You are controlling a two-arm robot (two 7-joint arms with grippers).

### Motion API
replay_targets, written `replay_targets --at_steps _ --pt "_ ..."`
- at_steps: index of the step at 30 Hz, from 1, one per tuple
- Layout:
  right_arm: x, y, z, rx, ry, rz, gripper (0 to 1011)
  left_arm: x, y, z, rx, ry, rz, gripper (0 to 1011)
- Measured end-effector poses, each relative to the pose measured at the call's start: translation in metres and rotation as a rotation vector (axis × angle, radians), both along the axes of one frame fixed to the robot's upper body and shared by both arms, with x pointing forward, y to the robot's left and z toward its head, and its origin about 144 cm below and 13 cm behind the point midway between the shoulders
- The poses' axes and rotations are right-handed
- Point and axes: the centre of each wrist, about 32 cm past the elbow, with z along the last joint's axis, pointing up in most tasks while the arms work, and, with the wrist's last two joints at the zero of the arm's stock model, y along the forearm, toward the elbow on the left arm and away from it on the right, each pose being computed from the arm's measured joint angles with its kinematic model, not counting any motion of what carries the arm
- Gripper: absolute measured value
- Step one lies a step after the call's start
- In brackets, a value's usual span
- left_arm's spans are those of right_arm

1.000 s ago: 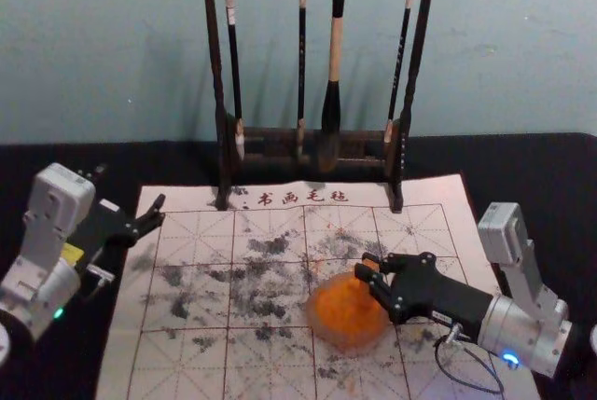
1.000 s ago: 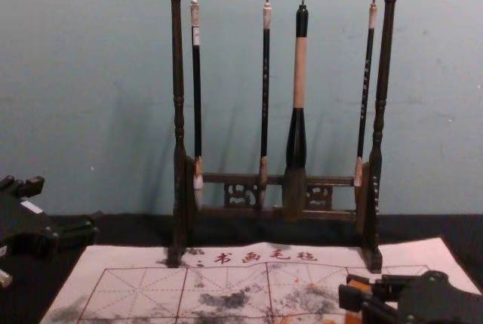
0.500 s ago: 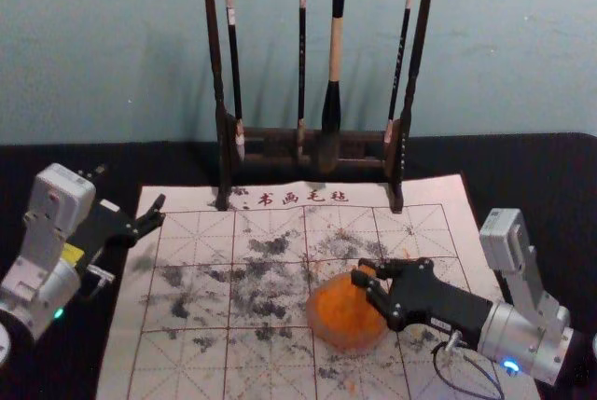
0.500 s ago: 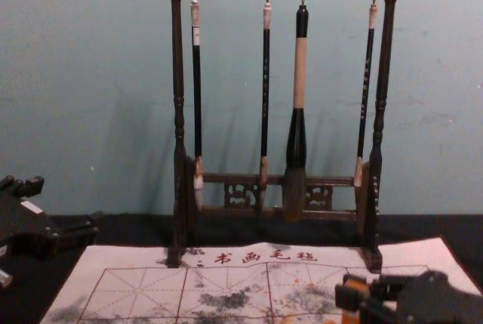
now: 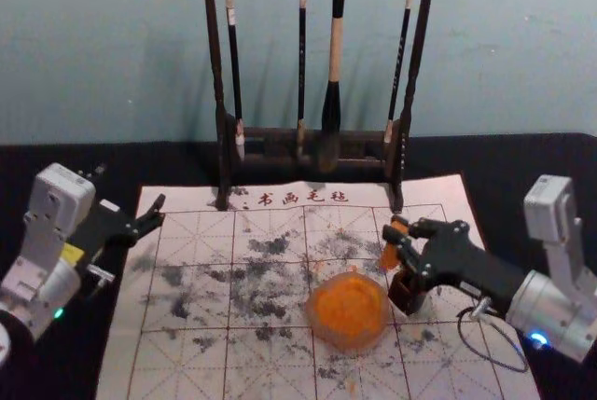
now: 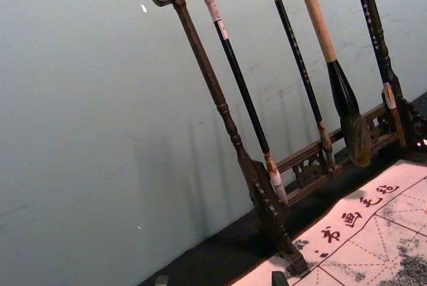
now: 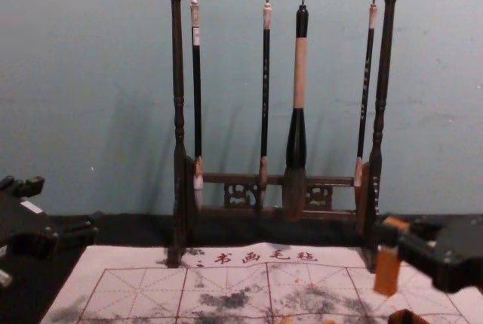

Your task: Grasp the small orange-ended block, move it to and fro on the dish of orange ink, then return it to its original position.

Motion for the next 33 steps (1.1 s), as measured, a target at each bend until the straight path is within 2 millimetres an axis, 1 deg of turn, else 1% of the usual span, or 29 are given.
replay_targets --at_steps 4,10,19,33 --pt "-0.003 -0.009 0.005 0.013 -0.009 -0.038 87 0.000 0.000 0.000 0.000 0.000 0.000 1001" --pt "-0.010 -0.015 0.006 0.018 -0.001 -0.073 88 0.000 0.000 0.000 0.000 0.000 0.000 1001" --pt "-0.017 -0.016 0.002 0.022 0.021 -0.088 87 0.000 0.000 0.000 0.000 0.000 0.000 1001" --pt "-0.019 -0.015 -0.011 0.005 0.070 -0.079 87 0.000 0.000 0.000 0.000 0.000 0.000 1001"
